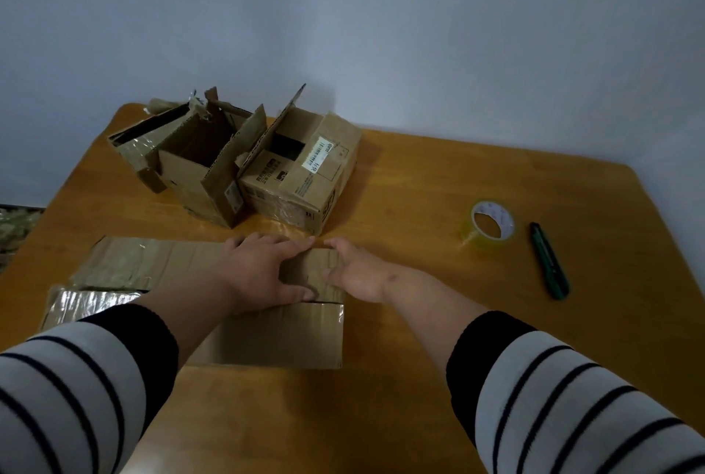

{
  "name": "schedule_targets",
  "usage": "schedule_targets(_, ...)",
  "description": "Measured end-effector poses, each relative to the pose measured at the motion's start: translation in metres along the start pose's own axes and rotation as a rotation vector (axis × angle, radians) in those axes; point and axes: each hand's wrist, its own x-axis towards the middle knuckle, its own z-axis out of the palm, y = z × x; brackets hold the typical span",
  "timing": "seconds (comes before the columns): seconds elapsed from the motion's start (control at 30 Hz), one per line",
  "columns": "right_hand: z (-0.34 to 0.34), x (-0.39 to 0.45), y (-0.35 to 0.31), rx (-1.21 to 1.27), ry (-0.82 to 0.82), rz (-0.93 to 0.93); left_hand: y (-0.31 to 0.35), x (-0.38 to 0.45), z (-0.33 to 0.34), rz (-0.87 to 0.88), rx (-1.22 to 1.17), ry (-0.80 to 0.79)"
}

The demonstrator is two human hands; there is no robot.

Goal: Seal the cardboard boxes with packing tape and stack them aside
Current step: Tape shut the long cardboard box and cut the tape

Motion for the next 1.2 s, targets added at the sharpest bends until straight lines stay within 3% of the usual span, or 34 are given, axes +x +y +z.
schedule_targets(0.2,-0.014,-0.002,0.007,0.105,-0.019,0.007,-0.002,-0.002,-0.005,-0.021,-0.082,0.025)
schedule_targets(0.37,-0.038,-0.008,0.014,0.171,0.107,0.027,0.001,0.003,-0.021,-0.028,-0.107,0.104)
schedule_targets(0.57,-0.068,-0.016,0.064,-0.125,0.266,0.192,0.055,0.023,-0.037,0.039,-0.125,0.252)
schedule_targets(0.73,-0.085,-0.020,0.123,-0.247,0.377,0.351,0.114,0.049,-0.033,0.086,-0.127,0.197)
schedule_targets(0.9,-0.106,-0.011,0.172,-0.299,0.499,0.383,0.163,0.084,-0.025,0.078,-0.171,0.118)
schedule_targets(1.07,-0.114,0.014,0.199,-0.384,0.445,0.442,0.182,0.120,-0.001,-0.031,-0.400,0.053)
schedule_targets(1.2,-0.109,0.019,0.202,-0.449,0.507,0.411,0.185,0.140,0.018,-0.110,-0.580,0.076)
